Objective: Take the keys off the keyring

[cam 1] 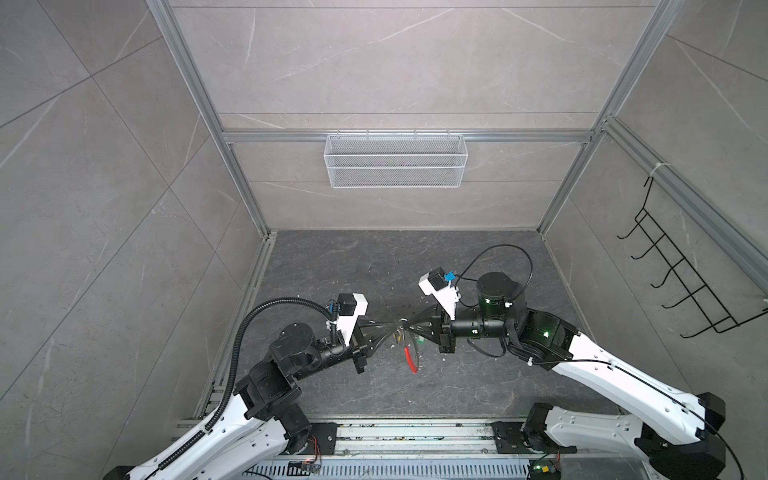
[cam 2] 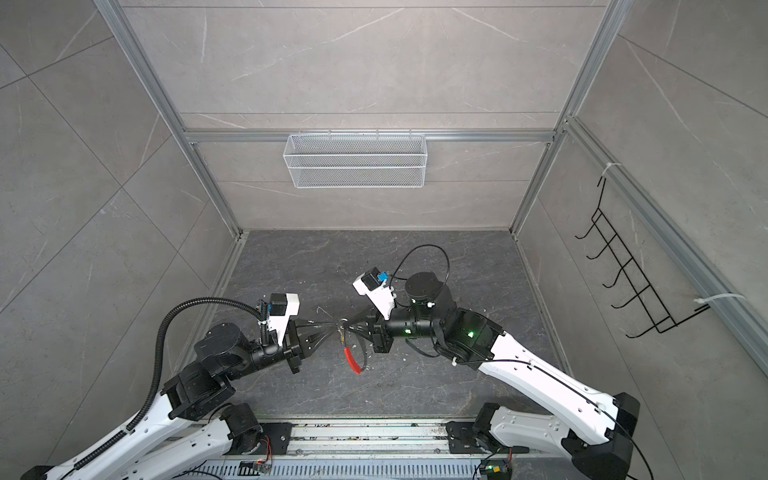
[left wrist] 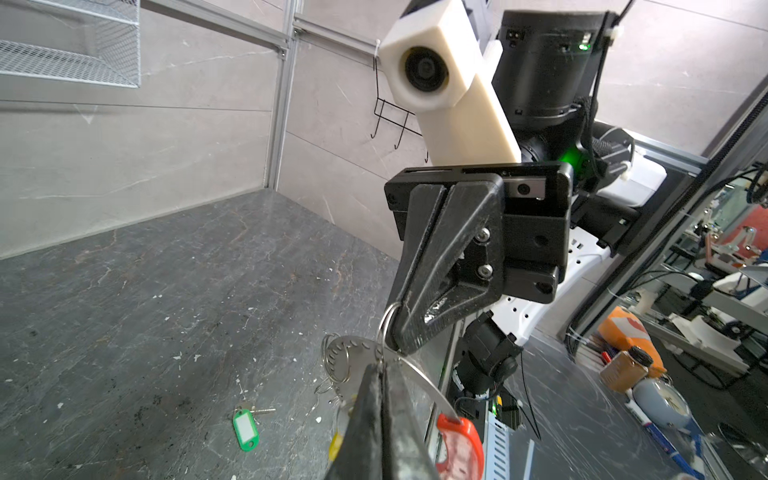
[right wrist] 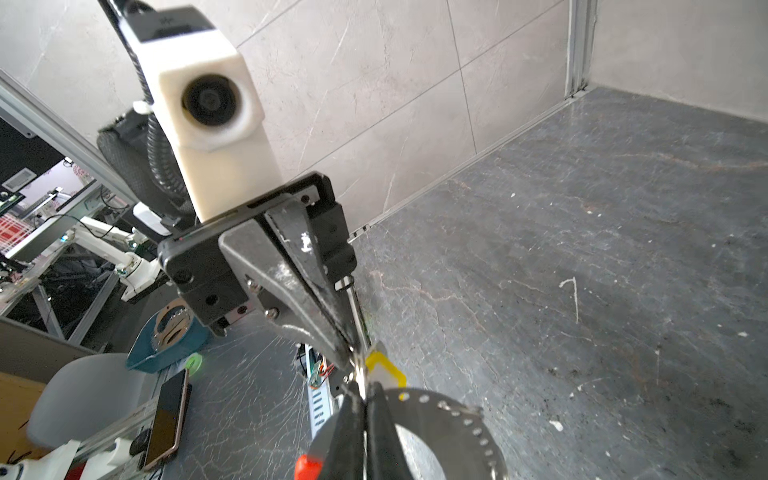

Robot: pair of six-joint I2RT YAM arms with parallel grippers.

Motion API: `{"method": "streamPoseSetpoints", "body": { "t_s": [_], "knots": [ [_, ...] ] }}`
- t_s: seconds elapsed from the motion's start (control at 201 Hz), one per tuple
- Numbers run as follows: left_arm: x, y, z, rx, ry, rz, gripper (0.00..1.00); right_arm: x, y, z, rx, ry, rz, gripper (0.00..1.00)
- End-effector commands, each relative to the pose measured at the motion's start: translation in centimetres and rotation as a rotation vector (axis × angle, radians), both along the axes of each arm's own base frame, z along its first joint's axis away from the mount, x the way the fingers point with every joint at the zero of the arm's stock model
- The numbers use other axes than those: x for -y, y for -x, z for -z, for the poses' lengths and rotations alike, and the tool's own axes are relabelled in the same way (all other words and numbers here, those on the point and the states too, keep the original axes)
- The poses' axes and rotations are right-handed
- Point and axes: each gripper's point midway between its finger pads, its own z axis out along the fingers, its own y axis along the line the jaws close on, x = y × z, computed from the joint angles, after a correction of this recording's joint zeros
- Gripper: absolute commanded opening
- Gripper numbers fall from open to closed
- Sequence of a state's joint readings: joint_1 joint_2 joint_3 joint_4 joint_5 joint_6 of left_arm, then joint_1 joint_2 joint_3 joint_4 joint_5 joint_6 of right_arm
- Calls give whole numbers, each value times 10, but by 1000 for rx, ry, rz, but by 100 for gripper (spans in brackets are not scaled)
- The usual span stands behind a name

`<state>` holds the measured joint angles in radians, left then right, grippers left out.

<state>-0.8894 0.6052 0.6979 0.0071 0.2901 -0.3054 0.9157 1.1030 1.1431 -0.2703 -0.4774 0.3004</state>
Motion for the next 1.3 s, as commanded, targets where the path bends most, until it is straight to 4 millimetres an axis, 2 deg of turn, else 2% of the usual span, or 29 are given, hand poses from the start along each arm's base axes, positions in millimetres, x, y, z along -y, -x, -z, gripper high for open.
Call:
{"method": "streamPoseSetpoints", "body": {
  "t_s": [0.0,0.229,0.374,0.443,0.518,0.593,0.618,0.787,0.932,1.086,1.201,1.29],
  "knots": [
    [1,4,-14,6,68,21,0,4,-24,-43,65,-166,122,0],
    [3,2,-13,-10,78,25,0,-8,-40,-33,62,-189,165,0],
    [-1,-4,-9,-24,66,-22,0,-12,-42,-26,68,-174,165,0],
    [-6,-5,-9,-24,50,-49,0,-8,-39,-28,87,-150,160,0],
    [-13,-3,-12,-12,41,-63,4,-3,-34,-30,106,-122,151,0],
    [-20,-3,-12,5,26,-92,3,2,-31,-30,118,-94,147,0],
    [-22,-5,-12,7,22,-104,0,5,-31,-29,121,-81,153,0],
    [-23,-20,-3,-23,-12,-179,0,17,-33,-13,123,2,198,0],
    [-23,-44,34,-116,-88,-292,0,29,-35,22,76,83,247,0],
    [-22,-66,89,-266,-187,-403,0,49,-38,89,-35,233,340,0],
    [-24,-72,132,-372,-247,-456,0,57,-24,134,-128,304,334,0],
    [-30,-78,163,-433,-298,-516,0,50,-11,163,-212,329,268,0]
  ]
}}
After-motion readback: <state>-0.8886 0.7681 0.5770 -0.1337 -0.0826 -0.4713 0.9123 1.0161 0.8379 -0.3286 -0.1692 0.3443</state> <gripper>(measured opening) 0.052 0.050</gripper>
